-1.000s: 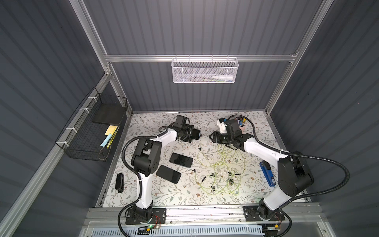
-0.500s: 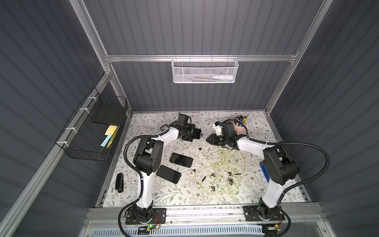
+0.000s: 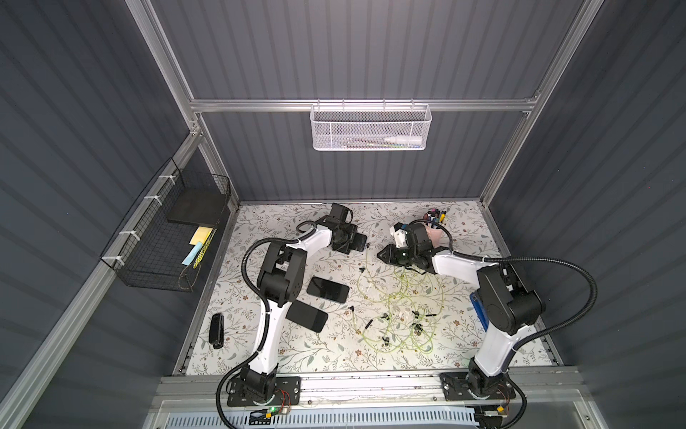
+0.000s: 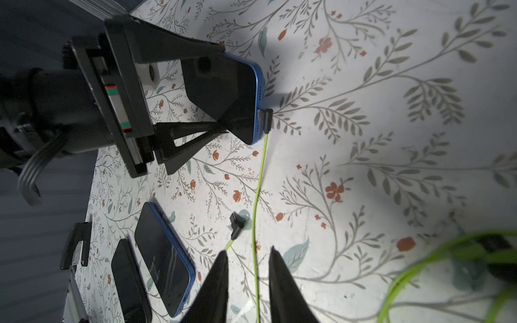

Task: Plug wired earphones into phones
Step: Place the phone at the center of the board.

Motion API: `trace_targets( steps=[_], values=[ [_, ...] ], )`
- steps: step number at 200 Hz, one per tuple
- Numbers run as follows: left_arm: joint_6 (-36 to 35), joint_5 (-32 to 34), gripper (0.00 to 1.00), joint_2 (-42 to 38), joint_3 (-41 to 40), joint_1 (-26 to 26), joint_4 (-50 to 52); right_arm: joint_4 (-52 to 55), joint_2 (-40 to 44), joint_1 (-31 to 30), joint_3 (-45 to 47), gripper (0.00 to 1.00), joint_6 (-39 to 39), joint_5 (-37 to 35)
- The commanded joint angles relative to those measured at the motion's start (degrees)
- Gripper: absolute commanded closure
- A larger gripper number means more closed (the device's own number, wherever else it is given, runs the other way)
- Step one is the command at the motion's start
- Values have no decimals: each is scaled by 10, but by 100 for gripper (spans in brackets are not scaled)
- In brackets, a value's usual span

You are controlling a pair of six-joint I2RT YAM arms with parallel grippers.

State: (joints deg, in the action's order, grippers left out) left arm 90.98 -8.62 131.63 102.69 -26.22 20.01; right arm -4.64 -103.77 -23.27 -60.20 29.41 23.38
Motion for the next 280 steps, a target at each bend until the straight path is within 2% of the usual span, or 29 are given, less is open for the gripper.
trace_targets(
  steps=[1,9,32,89,129,153,221,260,280],
  values=[
    [-18,11,100,33,17,-5,33,7,23,9,14,69,-10,-9],
    [-16,8,99,39,18,-6,33,6,23,11,17,67,-11,-10],
    [-15,4,75,54,21,-8,27,5,22,15,23,64,-14,-8],
    [-15,1,53,68,25,-9,21,12,23,21,30,60,-20,-8],
    [-23,2,31,65,23,-9,19,21,32,23,40,58,-22,-11],
    [-21,-2,29,67,19,-9,15,24,37,24,44,58,-24,-14],
    [-18,-12,10,67,5,-9,-1,35,39,24,42,57,-30,-16],
    [-29,-7,10,54,2,-9,-8,65,48,25,35,56,-31,-23],
    [-84,11,9,27,-1,-6,6,98,75,21,40,55,-23,-43]
  ],
)
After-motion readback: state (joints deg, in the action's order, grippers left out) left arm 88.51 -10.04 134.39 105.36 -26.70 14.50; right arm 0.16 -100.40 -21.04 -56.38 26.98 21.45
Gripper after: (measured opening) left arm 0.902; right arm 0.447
